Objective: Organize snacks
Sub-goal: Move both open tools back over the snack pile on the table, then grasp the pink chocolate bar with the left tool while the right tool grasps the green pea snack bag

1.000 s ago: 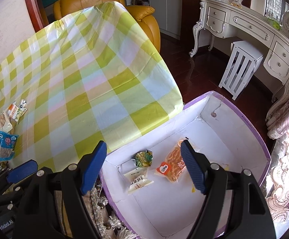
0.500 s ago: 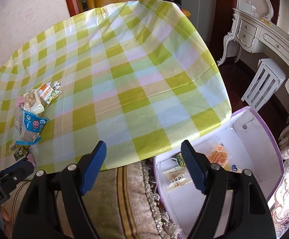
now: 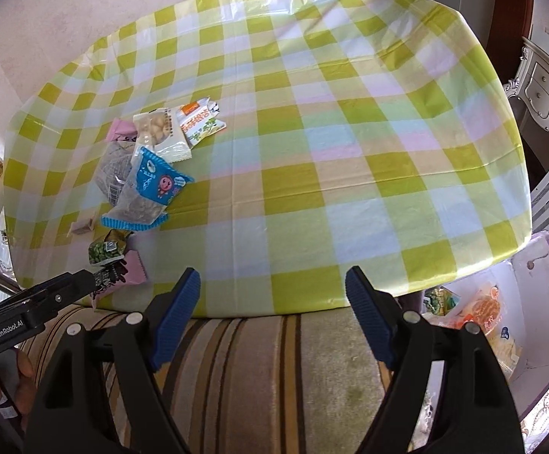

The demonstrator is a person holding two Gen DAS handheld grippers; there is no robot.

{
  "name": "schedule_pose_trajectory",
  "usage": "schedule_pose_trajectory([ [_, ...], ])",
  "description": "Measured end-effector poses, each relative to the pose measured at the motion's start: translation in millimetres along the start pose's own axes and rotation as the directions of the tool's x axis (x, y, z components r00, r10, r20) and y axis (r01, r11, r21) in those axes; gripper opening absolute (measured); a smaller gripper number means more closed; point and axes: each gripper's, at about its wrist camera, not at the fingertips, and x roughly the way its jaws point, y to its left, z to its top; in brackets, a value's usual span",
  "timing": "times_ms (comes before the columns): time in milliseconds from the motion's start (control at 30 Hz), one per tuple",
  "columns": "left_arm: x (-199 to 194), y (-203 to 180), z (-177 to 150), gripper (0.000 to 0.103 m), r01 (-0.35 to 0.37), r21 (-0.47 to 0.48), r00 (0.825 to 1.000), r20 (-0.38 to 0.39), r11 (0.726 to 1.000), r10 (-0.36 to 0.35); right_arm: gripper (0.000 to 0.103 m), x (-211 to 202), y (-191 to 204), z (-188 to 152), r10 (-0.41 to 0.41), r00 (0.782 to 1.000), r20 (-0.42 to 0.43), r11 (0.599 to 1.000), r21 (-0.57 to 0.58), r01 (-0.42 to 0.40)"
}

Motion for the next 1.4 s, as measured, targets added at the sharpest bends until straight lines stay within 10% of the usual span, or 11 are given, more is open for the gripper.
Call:
schedule_pose_trajectory([
  [700,-9.4,48.0,-6.9,0.069,-0.003,0.058,0.999,-0.041,0.998,0.005,0.079,64.1,145.8,28.0,0.148,0.973,-0.175,0.936,-0.293,-0.195],
  [833,-9.2,50.2,-8.0,0.069,0.011,0.055,0.999,-0.043,0.998,-0.009,0.078,82.3,151.0,30.1,0.142,0.967,-0.214,0.935,-0.291,-0.201],
  [933,-7.6,47.2,-7.4,0.069,0.021,0.075,0.999,-0.049,0.997,-0.018,0.05,90.7,149.6,31.5,0.153,0.959,-0.241,0.936,-0.277,-0.218],
  [1400,15.2,16.3,6.5,0.067,0.024,0.266,0.995,-0.099,0.964,0.002,0.047,79.5,116.8,30.1,0.2,0.95,-0.239,0.946,-0.205,-0.251],
])
